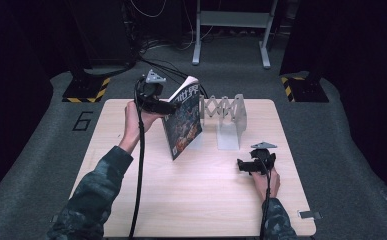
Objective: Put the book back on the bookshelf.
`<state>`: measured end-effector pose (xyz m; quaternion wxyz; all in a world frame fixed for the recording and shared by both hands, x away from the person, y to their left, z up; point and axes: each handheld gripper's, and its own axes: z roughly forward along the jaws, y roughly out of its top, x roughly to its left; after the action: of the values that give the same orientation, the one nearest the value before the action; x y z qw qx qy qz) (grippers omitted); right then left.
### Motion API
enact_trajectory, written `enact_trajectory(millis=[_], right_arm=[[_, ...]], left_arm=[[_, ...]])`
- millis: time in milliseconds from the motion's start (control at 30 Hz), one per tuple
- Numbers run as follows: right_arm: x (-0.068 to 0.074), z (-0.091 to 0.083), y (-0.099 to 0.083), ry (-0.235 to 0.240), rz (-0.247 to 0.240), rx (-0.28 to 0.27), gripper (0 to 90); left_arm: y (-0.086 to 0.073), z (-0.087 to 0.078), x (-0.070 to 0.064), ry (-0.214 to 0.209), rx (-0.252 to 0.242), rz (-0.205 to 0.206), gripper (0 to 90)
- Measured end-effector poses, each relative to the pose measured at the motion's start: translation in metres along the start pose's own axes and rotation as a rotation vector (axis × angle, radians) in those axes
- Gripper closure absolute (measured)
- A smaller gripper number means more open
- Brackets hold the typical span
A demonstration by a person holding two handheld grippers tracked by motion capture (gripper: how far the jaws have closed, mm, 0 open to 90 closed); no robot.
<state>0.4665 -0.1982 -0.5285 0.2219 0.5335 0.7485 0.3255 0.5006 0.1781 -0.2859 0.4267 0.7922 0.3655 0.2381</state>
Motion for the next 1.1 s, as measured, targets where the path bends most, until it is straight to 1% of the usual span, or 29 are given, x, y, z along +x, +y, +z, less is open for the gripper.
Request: enact_trajectory(millis=[33, 133, 167, 200, 233, 300, 333, 367, 433, 500, 600, 633, 700, 733, 900, 933, 967, 1000, 1033, 1067, 1100], right_arm=[[0.000, 0.000, 0.000, 0.000, 0.003, 0.001, 1.7], [0.000, 0.000, 0.000, -0.001, 0.003, 0.001, 1.6], [0.000, 0.000, 0.000, -0.001, 0.006, 0.002, 1.7], [0.000, 0.000, 0.000, 0.000, 0.004, 0.002, 1.7], [0.000, 0.000, 0.000, -0.001, 0.000, 0.000, 1.7], [0.000, 0.000, 0.000, -0.001, 0.000, 0.000, 1.7], [0.000, 0.000, 0.000, -0.001, 0.001, 0.000, 1.7], [0.000, 0.000, 0.000, -0.001, 0.005, 0.002, 1.7], [0.000, 0.000, 0.000, -0.001, 0.000, 0.000, 1.7], [0.000, 0.000, 0.000, -0.001, 0.001, 0.000, 1.7], [0.000, 0.000, 0.000, -0.001, -0.001, 0.000, 1.7], [0.000, 0.000, 0.000, -0.001, 0.000, 0.000, 1.7], [0.000, 0.000, 0.000, -0.001, -0.001, 0.000, 1.8], [0.000, 0.000, 0.000, 0.000, -0.001, -0.001, 1.8], [0.000, 0.000, 0.000, -0.002, 0.000, 0.000, 1.9], [0.000, 0.000, 0.000, -0.002, 0.000, 0.000, 1.9], [0.000, 0.000, 0.000, -0.003, 0.000, 0.000, 1.9], [0.000, 0.000, 0.000, -0.003, 0.000, 0.000, 1.9], [0.000, 0.000, 0.000, -0.003, 0.000, 0.000, 2.0], [0.000, 0.000, 0.000, -0.003, 0.001, 0.000, 2.0], [0.000, 0.000, 0.000, 0.000, 0.002, -0.001, 2.1]], left_arm=[[-0.003, -0.003, -0.001, -0.002, -0.011, -0.006, 15.0], [-0.007, -0.007, -0.002, 0.000, -0.019, 0.003, 14.6], [-0.010, -0.010, -0.002, -0.006, -0.027, 0.006, 14.7], [-0.010, -0.010, -0.002, -0.006, -0.027, 0.006, 14.7], [-0.015, -0.012, -0.003, 0.001, -0.045, 0.003, 14.6], [-0.020, -0.014, -0.004, -0.007, -0.062, -0.008, 14.6], [-0.020, -0.014, -0.004, -0.007, -0.062, -0.008, 14.6], [-0.025, -0.015, -0.004, -0.007, -0.070, -0.010, 14.6], [-0.027, -0.016, -0.004, -0.013, -0.066, -0.012, 14.6], [-0.033, -0.015, -0.004, 0.000, -0.078, -0.015, 14.6], [-0.044, -0.014, -0.004, 0.000, -0.076, -0.030, 14.9], [-0.047, -0.014, -0.003, 0.002, -0.075, -0.025, 15.0], [-0.050, -0.013, -0.003, -0.003, -0.070, -0.032, 15.2], [-0.055, -0.010, -0.003, 0.003, -0.075, -0.040, 15.2], [-0.074, 0.001, -0.003, -0.009, -0.074, -0.067, 15.1], [-0.074, 0.001, -0.003, -0.009, -0.074, -0.067, 14.9], [-0.081, 0.005, -0.004, -0.019, -0.071, -0.070, 14.7], [-0.085, 0.008, -0.004, -0.023, -0.059, -0.064, 14.2], [-0.089, 0.010, -0.005, -0.016, -0.059, -0.065, 13.8], [-0.092, 0.012, -0.005, -0.023, -0.059, -0.064, 13.7], [-0.097, 0.016, -0.006, -0.022, -0.058, -0.071, 13.6]])
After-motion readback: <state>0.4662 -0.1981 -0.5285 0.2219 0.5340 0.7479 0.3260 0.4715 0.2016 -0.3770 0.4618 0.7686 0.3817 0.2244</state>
